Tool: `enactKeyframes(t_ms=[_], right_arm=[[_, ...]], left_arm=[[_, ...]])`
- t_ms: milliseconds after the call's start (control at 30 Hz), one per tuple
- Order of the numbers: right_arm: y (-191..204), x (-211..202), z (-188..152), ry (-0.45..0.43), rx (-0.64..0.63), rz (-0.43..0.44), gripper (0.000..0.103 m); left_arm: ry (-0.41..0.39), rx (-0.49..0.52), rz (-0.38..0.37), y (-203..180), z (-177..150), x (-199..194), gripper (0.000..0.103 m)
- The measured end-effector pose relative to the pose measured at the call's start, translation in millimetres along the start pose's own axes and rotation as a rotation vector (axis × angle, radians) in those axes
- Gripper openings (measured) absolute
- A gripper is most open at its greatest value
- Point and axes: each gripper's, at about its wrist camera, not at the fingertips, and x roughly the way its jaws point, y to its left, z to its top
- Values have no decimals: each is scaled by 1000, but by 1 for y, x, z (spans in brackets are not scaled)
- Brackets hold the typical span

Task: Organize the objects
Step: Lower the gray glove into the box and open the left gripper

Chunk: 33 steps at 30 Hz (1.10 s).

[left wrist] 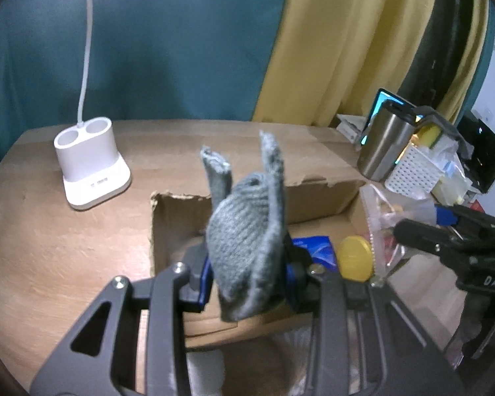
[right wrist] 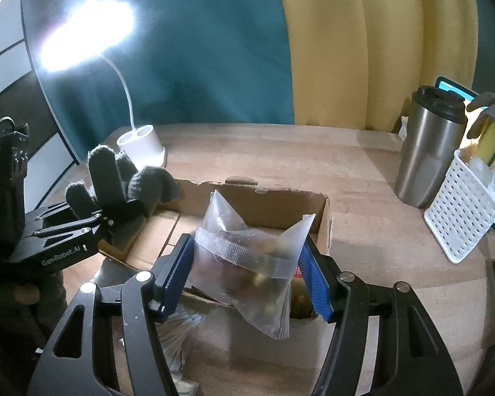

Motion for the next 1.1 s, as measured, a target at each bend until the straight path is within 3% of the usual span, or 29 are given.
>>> enactKeyframes(t_ms=[200, 333, 433, 600, 733, 1100], right_arm=[[0, 5, 3, 5, 0, 0, 66], [-1, 7, 5, 7, -3, 3, 66], [-2, 9, 6, 8, -5, 2, 66], [-2, 13, 7, 11, -1, 2, 66], [1, 13, 8, 8, -8, 8, 66], [3, 14, 9, 8, -9, 12, 66]], left_arm=[[43, -31, -1, 12, -3, 19, 36], [81, -56, 33, 20, -4, 30, 45], [72, -58, 9, 22, -1, 25, 59], [39, -17, 54, 16, 1, 10, 60], [-12, 67, 139, 13, 2, -1, 61], [84, 98, 307, 45, -13, 30, 61]])
